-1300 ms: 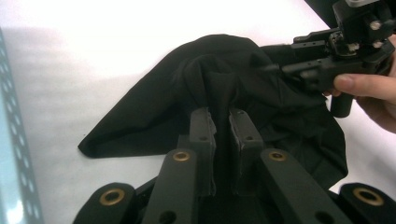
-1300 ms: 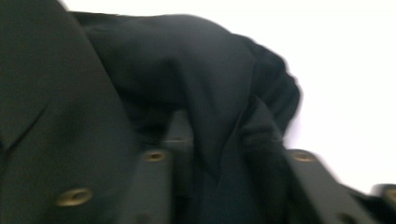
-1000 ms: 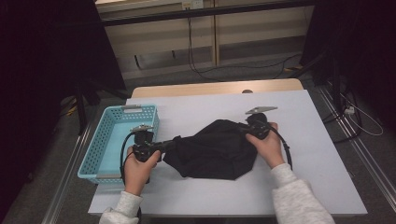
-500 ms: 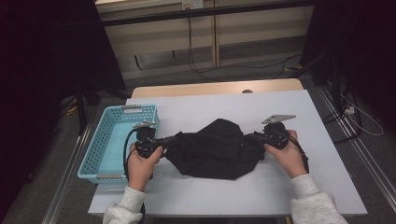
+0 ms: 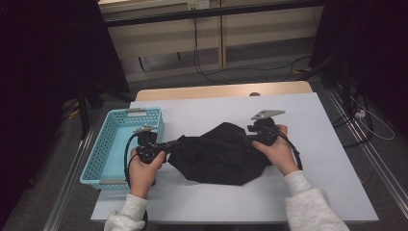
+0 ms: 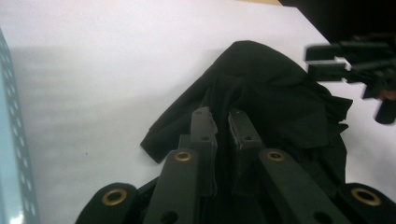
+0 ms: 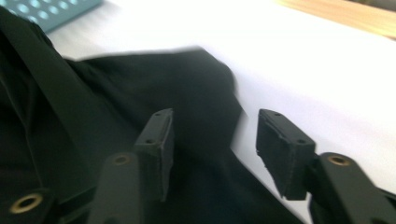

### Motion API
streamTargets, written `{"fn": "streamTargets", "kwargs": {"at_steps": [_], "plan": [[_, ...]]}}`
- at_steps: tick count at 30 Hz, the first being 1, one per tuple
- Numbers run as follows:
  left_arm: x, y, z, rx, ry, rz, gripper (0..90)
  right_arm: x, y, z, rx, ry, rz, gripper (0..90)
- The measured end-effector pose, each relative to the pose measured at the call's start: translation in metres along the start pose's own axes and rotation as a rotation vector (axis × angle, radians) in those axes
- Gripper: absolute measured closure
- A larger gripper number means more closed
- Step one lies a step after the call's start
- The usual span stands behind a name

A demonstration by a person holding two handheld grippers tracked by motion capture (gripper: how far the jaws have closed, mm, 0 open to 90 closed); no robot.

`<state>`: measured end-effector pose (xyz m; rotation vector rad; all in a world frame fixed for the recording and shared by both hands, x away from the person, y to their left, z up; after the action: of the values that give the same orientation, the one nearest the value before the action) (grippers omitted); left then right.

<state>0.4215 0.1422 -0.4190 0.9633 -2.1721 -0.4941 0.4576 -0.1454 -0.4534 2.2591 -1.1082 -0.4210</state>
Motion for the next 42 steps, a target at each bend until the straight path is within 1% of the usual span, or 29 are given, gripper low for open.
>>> {"fn": "streamTargets", "kwargs": {"at_steps": [2,3,5,6,7,9,11,12,14,15,17,20,23,24,25,26,27,28,29,30,31,33,34,36,37,38,40,41,42], "plan": [[0.001,0.000,0.001,-0.006,-0.002,0.003,82.9,-0.008,-0.014,-0.007,-0.025,0.017,0.000,43.7],[0.001,0.000,0.002,-0.008,-0.004,0.005,82.8,-0.011,-0.020,-0.010,-0.035,0.034,0.011,45.0],[0.001,0.001,0.003,-0.009,-0.005,0.009,82.8,-0.017,-0.030,-0.013,-0.063,0.073,0.024,53.3],[0.001,0.002,0.003,-0.011,-0.005,0.011,82.8,-0.018,-0.034,-0.014,-0.070,0.077,0.031,56.6],[0.001,0.002,0.004,-0.010,-0.003,0.013,82.8,-0.018,-0.037,-0.013,-0.081,0.073,0.029,64.1],[0.001,0.004,0.004,-0.013,-0.006,0.012,82.9,-0.017,-0.040,-0.012,-0.091,0.063,0.022,84.0],[0.001,0.005,0.003,-0.009,-0.010,0.010,82.9,-0.012,-0.036,-0.010,-0.097,0.048,0.026,86.3],[0.000,0.006,0.003,-0.009,-0.013,0.007,82.9,-0.010,-0.032,-0.009,-0.103,0.038,0.020,86.4],[-0.001,0.007,0.002,-0.003,-0.006,0.002,83.2,-0.003,-0.022,-0.005,-0.111,0.045,0.048,86.7],[-0.002,0.008,0.002,-0.003,-0.005,-0.003,83.3,0.000,-0.015,-0.003,-0.110,0.036,0.053,86.7],[-0.003,0.009,0.001,0.003,0.000,-0.004,83.5,0.009,-0.001,0.004,-0.091,-0.004,0.054,86.7],[-0.003,0.010,-0.001,0.010,0.007,-0.001,83.7,0.023,0.020,0.017,-0.078,-0.034,0.076,87.4],[-0.002,0.011,-0.004,0.015,0.010,0.008,83.8,0.035,0.041,0.030,-0.049,-0.087,0.086,87.6],[-0.002,0.011,-0.004,0.019,0.009,0.002,83.9,0.039,0.048,0.035,-0.041,-0.099,0.104,90.0],[-0.002,0.011,-0.005,0.019,0.009,0.001,83.9,0.044,0.055,0.040,-0.036,-0.107,0.124,90.0],[-0.003,0.011,-0.006,0.025,0.016,0.005,83.9,0.048,0.060,0.045,-0.033,-0.119,0.128,90.0],[-0.003,0.010,-0.006,0.023,0.014,0.004,83.9,0.051,0.065,0.050,-0.032,-0.122,0.139,90.0],[-0.003,0.008,-0.006,0.018,0.013,0.005,83.9,0.053,0.069,0.054,-0.043,-0.108,0.159,90.0],[-0.002,0.006,-0.006,0.017,0.014,0.007,83.8,0.053,0.071,0.056,-0.045,-0.102,0.156,90.0],[-0.001,0.004,-0.006,0.013,0.011,0.009,83.8,0.050,0.072,0.055,-0.026,-0.110,0.131,90.0],[0.000,0.002,-0.005,0.007,0.007,0.008,83.7,0.048,0.072,0.054,-0.013,-0.108,0.121,86.6],[0.003,-0.001,-0.005,0.000,-0.001,0.016,83.7,0.039,0.069,0.048,-0.007,-0.050,0.122,74.8],[0.004,-0.002,-0.005,-0.004,-0.006,0.018,83.7,0.035,0.066,0.045,-0.008,-0.038,0.117,70.5],[0.005,-0.003,-0.005,-0.003,-0.008,0.022,83.6,0.026,0.058,0.037,0.000,-0.023,0.107,57.7],[0.005,-0.004,-0.005,-0.004,-0.008,0.023,83.6,0.022,0.054,0.032,0.001,-0.006,0.107,51.9],[0.005,-0.004,-0.005,-0.004,-0.008,0.024,83.6,0.018,0.050,0.029,-0.001,0.007,0.105,50.4],[0.005,-0.004,-0.004,-0.006,-0.007,0.023,83.6,0.011,0.042,0.022,0.000,0.028,0.087,43.0],[0.004,-0.004,-0.004,-0.010,-0.008,0.023,83.6,0.009,0.038,0.020,-0.015,0.042,0.092,40.8],[0.004,-0.004,-0.004,-0.010,-0.007,0.024,83.6,0.006,0.035,0.017,-0.023,0.060,0.105,41.7]]}}
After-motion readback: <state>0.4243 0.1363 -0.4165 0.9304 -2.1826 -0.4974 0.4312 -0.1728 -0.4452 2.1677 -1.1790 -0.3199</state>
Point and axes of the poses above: each handheld gripper's, and its own axes: y roughly backward along the jaws, z roughly out of its underside, x roughly to its right, the point moved 6 cm from there along -y, roughly forward along the jaws, and after that the axes turned 5 degrees about y, right-handed, at the moved point
